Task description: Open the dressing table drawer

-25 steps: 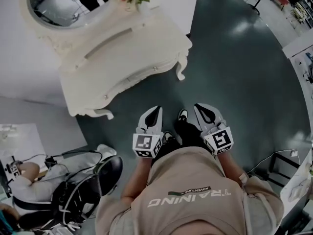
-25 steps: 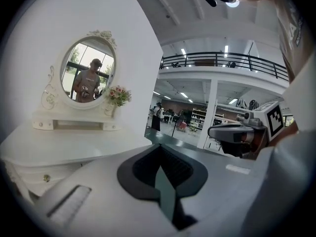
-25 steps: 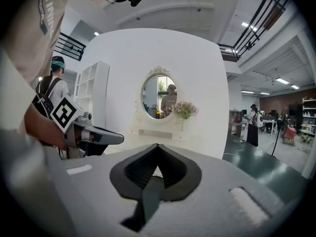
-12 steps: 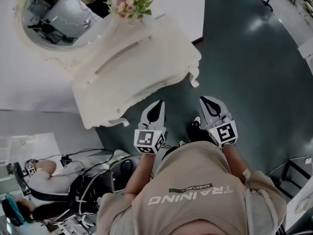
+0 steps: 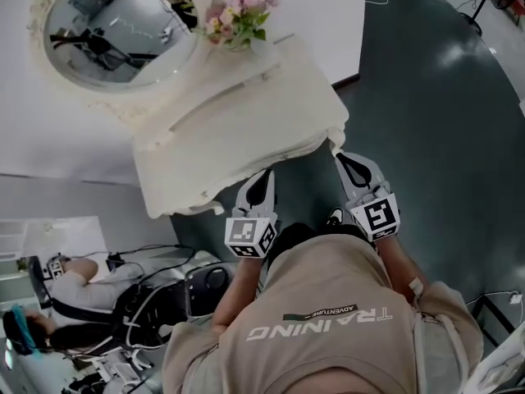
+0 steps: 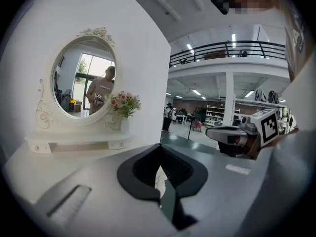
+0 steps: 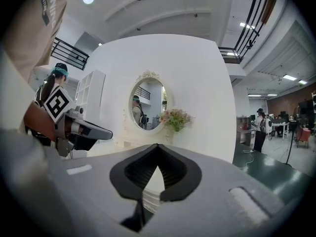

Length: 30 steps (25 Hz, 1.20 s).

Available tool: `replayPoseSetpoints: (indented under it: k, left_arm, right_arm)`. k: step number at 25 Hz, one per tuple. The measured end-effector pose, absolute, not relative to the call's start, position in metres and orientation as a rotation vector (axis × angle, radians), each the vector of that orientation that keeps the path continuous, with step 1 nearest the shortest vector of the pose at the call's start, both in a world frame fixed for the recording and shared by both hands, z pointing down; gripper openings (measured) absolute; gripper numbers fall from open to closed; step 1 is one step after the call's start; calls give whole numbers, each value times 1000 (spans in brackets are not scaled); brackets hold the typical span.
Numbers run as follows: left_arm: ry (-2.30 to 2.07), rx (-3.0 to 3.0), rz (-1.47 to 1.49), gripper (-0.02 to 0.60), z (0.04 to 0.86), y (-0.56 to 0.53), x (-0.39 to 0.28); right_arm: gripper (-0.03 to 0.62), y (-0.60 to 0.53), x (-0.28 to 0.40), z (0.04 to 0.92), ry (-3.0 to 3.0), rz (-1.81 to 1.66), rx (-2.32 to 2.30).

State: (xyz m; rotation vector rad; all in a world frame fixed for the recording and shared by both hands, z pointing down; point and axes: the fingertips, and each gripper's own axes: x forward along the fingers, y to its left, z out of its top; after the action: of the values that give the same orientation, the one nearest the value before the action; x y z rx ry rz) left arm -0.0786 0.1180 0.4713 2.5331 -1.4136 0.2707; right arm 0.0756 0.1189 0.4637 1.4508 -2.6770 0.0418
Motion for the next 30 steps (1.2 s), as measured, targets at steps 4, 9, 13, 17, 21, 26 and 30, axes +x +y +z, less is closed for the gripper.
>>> replayPoseSetpoints:
  k: [4,9,13,17,21,26,30]
  left_arm:
    - [-1383,2514,306,18,478,113,-70]
    - [-1346,2509,353,18,501,86,-64]
    - [-1318,2511,323,18,518,53,-52]
    - [-1301,2512,286,18,521,33,-51]
    - [-1309,2516,238,18,494,23,-53]
    - [-1276,2507,228,18,497,-8,-58]
    - [-1288,2527,241,18,492,-46,-73]
  right_arm:
    - [2,117,83,475,-2652,62,1443]
    - [2,106,75,500,-2636,67,1422]
    - [2,81,80,520,-2630,138,1431]
    - [2,56,81,517,-2624,149,1447]
    - [2,44,78,476,-2613,42,1411]
    - [2,7,69,466,-2602,47,1409]
    - [2,-32,49,464,-2599,54,1396]
